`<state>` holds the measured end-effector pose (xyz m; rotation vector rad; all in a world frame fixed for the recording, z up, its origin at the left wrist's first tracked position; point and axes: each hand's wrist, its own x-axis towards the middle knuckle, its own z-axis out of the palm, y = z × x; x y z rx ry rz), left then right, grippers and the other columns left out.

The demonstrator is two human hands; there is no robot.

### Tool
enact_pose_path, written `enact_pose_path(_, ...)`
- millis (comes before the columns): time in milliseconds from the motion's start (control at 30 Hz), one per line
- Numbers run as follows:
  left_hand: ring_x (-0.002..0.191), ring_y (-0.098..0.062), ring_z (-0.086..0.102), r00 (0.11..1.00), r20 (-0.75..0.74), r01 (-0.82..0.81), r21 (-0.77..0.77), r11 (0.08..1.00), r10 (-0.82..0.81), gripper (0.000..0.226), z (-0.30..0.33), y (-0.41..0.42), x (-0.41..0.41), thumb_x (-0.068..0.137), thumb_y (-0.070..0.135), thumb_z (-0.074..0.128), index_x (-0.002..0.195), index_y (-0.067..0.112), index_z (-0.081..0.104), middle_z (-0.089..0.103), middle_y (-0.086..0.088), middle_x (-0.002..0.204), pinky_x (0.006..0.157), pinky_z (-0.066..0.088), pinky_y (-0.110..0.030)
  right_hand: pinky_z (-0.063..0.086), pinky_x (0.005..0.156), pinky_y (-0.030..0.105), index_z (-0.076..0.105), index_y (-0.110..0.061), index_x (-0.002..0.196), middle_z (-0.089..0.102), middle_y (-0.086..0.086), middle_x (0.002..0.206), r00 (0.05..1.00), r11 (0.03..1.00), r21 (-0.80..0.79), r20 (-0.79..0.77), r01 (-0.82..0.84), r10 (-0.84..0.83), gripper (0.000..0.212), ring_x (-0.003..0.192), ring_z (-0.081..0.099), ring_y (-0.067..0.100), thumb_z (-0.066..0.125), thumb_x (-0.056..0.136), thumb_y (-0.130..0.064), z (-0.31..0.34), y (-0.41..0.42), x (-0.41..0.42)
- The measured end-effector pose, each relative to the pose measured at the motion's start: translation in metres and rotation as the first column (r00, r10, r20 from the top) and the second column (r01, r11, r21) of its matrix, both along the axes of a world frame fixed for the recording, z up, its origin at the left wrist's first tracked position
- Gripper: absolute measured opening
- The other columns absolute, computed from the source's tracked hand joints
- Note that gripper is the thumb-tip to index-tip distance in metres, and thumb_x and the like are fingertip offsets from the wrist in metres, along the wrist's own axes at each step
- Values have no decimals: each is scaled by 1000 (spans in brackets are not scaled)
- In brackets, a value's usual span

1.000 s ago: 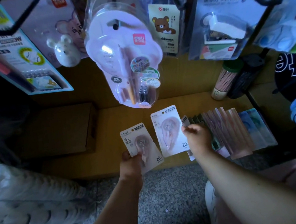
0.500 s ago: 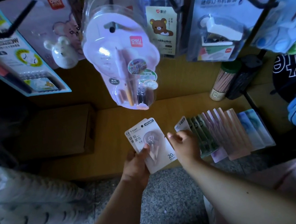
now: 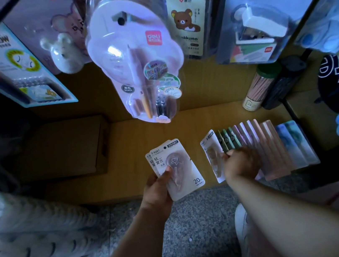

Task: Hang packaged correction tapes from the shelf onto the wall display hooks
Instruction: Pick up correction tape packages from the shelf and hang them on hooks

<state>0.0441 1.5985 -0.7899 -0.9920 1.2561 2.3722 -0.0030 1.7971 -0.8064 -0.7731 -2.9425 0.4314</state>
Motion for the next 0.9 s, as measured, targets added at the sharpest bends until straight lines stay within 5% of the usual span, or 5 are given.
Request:
enact_pose_path(167, 98, -37, 68, 997, 59, -49, -83, 995, 54, 36, 2, -3, 3, 89, 16, 68, 124, 9, 61, 70, -17, 115, 82, 56, -54, 43, 83, 40, 76, -9, 88, 66, 19, 89, 996, 996, -92, -86, 7, -15, 28, 95, 55, 38, 62, 87, -33, 13, -7, 1)
enact_pose_path(433, 92, -37, 71, 994, 57, -80, -222, 972, 95, 33, 32, -8, 20, 82, 24, 77, 111, 15, 66, 73, -14, 104, 82, 55, -62, 44, 81, 34, 68, -5, 104, 64, 21, 108, 984, 838, -544, -162, -27, -74, 37, 100, 60, 38, 48, 96, -35, 71, -22, 9)
enact_pose_path(667, 93, -38, 71, 997, -65, -52, -184, 982, 41, 31, 75, -5, 41, 83, 18, 75, 111, 11, 63, 74, -16, 103, 83, 55, -58, 32, 63, 30, 65, -5, 80, 65, 19, 91, 991, 755, -651, -135, -85, -5, 32, 74, 52, 26, 52, 95, -30, 103, -44, 49)
enact_pose_path(900, 100, -40, 69, 983, -184, -37, -68, 997, 24, 27, 107, -8, 74, 90, 13, 65, 117, 11, 63, 73, -17, 111, 85, 54, -58, 24, 54, 32, 33, -15, 53, 49, 11, 76, 979, 745, -645, -195, -171, 56, 47, 67, 41, 24, 54, 93, -28, 129, -65, 76)
